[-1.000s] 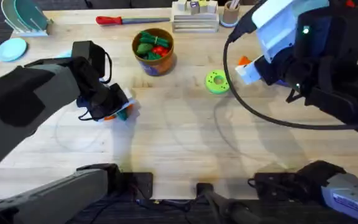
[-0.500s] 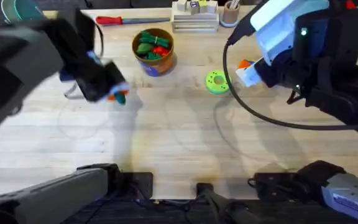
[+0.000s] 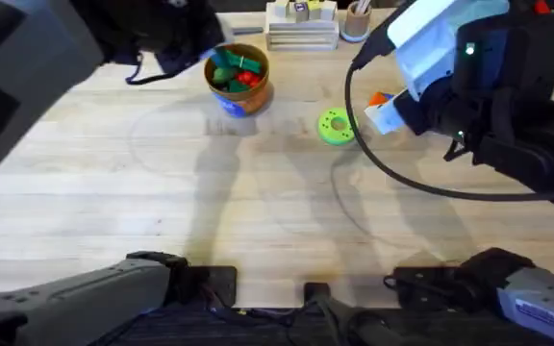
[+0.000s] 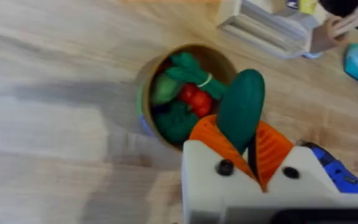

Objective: Pick up the gripper from the table and insert it into the empty holder that is missing its gripper. Then pick up a screw, insert it into the mounting hole, and use the screwdriver to tighten it. Finally, clean up the table by picking up the vegetable and placing it into the bucket.

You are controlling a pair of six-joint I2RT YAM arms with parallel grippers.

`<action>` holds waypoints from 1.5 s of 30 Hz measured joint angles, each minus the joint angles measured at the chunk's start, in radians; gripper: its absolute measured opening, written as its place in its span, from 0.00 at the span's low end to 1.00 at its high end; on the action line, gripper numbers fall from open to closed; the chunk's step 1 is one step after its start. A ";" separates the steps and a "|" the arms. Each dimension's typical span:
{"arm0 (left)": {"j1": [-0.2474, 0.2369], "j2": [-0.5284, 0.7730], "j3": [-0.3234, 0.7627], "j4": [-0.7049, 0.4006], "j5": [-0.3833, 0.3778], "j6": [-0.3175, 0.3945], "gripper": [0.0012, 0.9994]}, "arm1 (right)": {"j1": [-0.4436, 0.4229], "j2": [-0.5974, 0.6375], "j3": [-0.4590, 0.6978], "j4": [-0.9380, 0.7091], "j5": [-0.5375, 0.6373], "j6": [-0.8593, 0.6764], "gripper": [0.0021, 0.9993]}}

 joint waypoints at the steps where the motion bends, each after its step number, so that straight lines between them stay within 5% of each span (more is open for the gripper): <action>1: -0.011 0.005 0.000 0.011 0.002 0.000 0.05 | 0.000 0.000 0.000 0.000 0.000 0.000 0.99; 4: -0.022 0.025 0.000 0.025 0.002 0.000 0.34 | 0.000 0.000 0.000 0.000 0.000 0.000 0.99; 8: -0.019 0.054 0.000 0.024 0.002 -0.007 0.94 | 0.000 0.000 0.000 0.000 0.000 0.000 0.99; 9: -0.019 0.061 0.000 0.024 0.002 -0.008 0.98 | 0.000 0.000 0.000 0.000 0.000 0.000 0.99; 22: -0.017 0.064 0.000 -0.017 0.002 0.006 1.00 | 0.004 -0.031 0.006 -0.010 0.000 0.070 0.99; 33: -0.017 -0.216 0.029 -0.381 0.002 0.282 0.99 | 0.003 -0.244 0.248 -0.368 -0.008 0.240 0.99; 45: -0.017 -0.551 0.031 -0.671 -0.004 0.464 1.00 | 0.003 -0.326 0.262 -0.735 -0.157 0.453 0.99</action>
